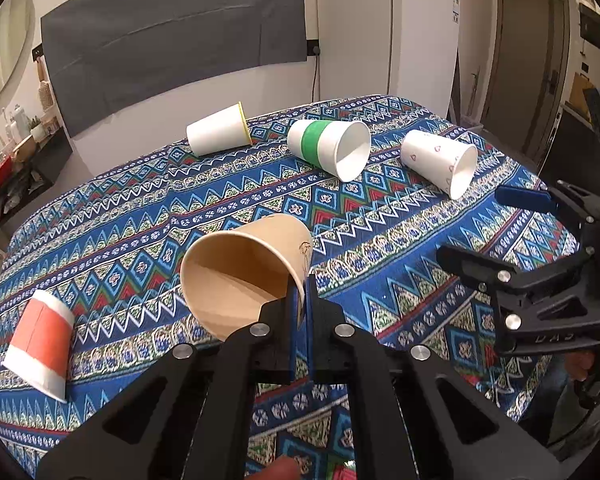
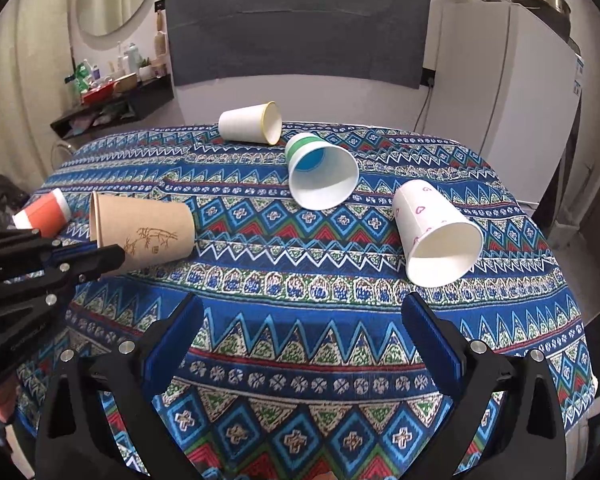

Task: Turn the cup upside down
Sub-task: 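Lift the tan cup with the right tool and rotate it rim-down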

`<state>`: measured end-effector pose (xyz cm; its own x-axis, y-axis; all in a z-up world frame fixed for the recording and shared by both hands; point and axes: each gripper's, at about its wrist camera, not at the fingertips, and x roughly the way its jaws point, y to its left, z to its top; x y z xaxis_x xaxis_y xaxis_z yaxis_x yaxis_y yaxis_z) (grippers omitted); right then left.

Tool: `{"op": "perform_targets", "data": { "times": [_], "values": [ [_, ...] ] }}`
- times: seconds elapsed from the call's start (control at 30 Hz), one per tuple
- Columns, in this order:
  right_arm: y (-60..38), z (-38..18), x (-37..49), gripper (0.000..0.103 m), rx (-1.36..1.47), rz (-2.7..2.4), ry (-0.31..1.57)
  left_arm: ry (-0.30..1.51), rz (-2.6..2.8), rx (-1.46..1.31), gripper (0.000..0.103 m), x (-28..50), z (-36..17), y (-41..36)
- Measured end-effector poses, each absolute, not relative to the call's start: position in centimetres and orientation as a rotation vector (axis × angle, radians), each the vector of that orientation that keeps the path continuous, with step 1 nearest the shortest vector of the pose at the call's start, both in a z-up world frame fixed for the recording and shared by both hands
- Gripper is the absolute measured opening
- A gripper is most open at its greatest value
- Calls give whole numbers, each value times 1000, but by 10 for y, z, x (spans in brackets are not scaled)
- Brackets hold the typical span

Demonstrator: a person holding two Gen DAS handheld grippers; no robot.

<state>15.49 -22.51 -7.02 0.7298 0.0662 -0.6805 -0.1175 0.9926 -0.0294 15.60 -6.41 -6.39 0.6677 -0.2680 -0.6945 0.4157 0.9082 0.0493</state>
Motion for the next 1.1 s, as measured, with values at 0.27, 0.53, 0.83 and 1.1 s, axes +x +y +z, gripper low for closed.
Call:
{"op": "perform_targets", "data": {
  "times": [0.27,0.53,0.83,1.1],
  "values": [
    [-215,-70,138,95,-116,88,749,738,-387,221,4,131,-71,-60],
    [-204,-66,132,95,-160,71,738,713,-361,214,82,120,-74,-46],
    [-201,-58,141,95,-150,37,736,690,-314,215,95,109,-65,-25],
    [-185,-51,156,95,-107,69,755,637,-269,223,97,96,-54,2]
  ]
}}
